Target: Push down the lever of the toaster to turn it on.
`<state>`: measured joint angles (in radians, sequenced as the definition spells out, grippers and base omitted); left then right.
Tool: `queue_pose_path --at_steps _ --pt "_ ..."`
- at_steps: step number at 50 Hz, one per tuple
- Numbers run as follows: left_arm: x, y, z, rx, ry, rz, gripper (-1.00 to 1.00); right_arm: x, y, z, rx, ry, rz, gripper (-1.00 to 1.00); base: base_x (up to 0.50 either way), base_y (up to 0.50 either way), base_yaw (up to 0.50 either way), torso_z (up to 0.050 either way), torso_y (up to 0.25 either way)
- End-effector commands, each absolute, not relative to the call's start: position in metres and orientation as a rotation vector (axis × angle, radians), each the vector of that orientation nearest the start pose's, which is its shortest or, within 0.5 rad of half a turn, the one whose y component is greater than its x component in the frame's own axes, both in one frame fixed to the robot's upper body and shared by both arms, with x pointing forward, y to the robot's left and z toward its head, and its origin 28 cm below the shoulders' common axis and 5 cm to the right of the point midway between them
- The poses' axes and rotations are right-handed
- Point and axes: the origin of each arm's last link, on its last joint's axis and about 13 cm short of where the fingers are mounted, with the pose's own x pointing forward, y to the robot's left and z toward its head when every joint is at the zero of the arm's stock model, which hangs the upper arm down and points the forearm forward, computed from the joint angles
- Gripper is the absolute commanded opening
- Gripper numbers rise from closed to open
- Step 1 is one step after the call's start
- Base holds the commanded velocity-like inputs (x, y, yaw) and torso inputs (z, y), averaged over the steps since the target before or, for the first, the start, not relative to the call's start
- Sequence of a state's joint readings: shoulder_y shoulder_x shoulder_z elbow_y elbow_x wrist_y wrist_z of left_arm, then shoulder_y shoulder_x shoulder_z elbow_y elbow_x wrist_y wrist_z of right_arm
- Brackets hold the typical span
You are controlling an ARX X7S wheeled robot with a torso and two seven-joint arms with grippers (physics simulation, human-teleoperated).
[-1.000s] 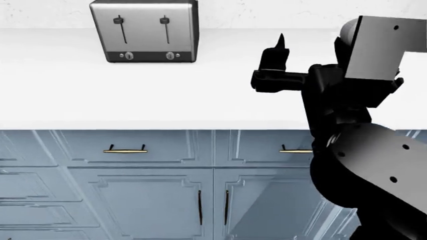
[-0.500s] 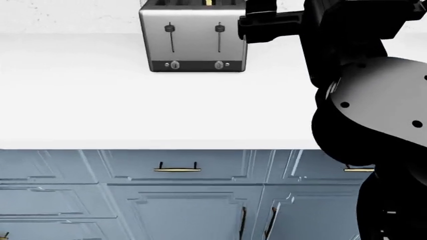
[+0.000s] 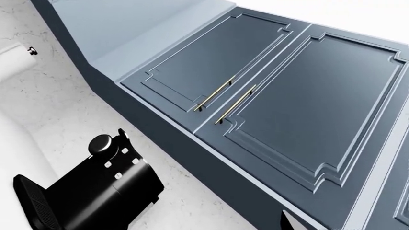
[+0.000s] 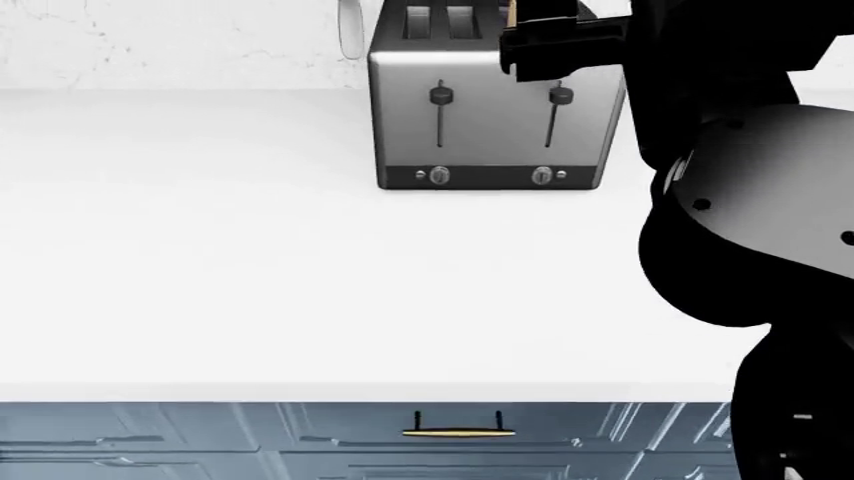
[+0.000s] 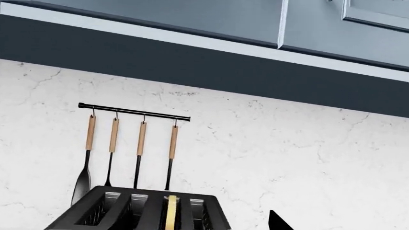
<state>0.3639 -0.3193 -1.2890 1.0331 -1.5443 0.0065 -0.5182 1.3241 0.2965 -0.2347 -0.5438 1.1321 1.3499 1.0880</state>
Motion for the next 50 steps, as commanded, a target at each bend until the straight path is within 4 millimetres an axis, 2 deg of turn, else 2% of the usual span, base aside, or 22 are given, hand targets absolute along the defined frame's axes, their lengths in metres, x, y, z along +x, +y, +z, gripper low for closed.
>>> queue_pose_path --at_steps 1,5,13,19,33,34,50 --pt "0.044 0.328 0.242 -0.6 -0.972 0.512 1.0 0.236 -0.077 0.346 -0.16 -0.347 -0.165 1.0 0.44 0.32 0.0 0.0 0.0" --pt "0.045 0.328 0.242 -0.599 -0.971 0.51 1.0 0.234 -0.08 0.345 -0.142 -0.358 -0.172 1.0 0.45 0.08 0.0 0.0 0.0" --pt "0.046 0.328 0.242 -0.601 -0.97 0.509 1.0 0.233 -0.086 0.342 -0.089 -0.351 -0.194 1.0 0.01 -0.02 0.0 0.0 0.002" --pt "0.046 0.328 0.241 -0.6 -0.97 0.509 1.0 0.234 -0.085 0.34 -0.098 -0.347 -0.183 1.0 0.16 -0.37 0.0 0.0 0.0" --pt "0.046 0.328 0.242 -0.601 -0.972 0.512 1.0 0.238 -0.076 0.34 -0.137 -0.331 -0.171 1.0 0.01 0.0 0.0 0.0 0.0" --pt "0.046 0.328 0.242 -0.601 -0.973 0.512 1.0 0.238 -0.075 0.341 -0.149 -0.332 -0.18 -1.0 0.0 0.0 0.0 0.0 0.0" --pt "0.046 0.328 0.242 -0.599 -0.972 0.515 1.0 0.242 -0.06 0.342 -0.123 -0.255 -0.093 -1.0 0.0 0.0 0.0 0.0 0.0"
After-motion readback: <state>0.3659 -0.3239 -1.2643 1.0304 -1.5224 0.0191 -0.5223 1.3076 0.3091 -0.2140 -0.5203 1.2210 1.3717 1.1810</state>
